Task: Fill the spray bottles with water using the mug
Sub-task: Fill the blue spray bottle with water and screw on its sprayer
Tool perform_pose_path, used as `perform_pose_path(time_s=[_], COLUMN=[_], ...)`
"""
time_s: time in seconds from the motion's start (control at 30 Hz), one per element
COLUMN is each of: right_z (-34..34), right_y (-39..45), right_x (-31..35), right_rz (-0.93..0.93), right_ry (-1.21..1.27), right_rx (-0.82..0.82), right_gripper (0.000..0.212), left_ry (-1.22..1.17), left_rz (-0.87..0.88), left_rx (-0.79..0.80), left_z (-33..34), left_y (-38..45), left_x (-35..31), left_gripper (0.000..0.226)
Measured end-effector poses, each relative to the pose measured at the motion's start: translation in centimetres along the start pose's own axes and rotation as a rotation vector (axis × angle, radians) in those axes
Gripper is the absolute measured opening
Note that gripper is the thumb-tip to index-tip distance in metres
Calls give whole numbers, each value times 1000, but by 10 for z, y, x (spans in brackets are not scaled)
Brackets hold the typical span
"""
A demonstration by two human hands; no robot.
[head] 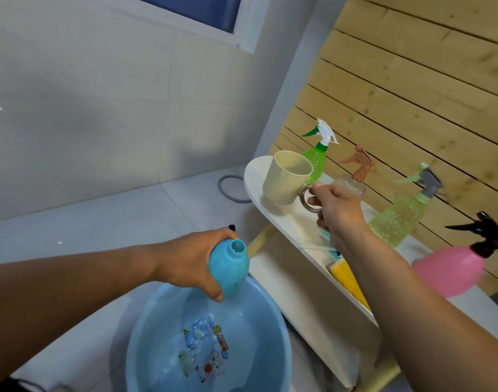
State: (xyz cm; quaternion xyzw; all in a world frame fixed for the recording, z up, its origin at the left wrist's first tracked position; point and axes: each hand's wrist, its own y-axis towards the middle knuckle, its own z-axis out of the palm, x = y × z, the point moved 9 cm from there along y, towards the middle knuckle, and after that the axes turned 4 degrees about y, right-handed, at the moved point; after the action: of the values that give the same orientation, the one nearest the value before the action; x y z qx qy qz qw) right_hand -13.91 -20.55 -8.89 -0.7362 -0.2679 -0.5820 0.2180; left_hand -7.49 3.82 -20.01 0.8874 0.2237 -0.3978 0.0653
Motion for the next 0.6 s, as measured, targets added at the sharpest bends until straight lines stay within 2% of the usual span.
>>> perform_pose_path(time_s=[0.23, 0.6], right_z=[40, 54], right_y=[51, 63], right_x=[-38, -58], right_rz=[174, 244], right_ry=[74, 98], right_rx=[14, 20], right_gripper=[17, 19], left_ry=[2, -14], left_rz=[25, 46], left_rx=[-17, -26], left_z=[-5, -5], left_y=[0, 2], left_x=[6, 11], left_gripper=[82, 80])
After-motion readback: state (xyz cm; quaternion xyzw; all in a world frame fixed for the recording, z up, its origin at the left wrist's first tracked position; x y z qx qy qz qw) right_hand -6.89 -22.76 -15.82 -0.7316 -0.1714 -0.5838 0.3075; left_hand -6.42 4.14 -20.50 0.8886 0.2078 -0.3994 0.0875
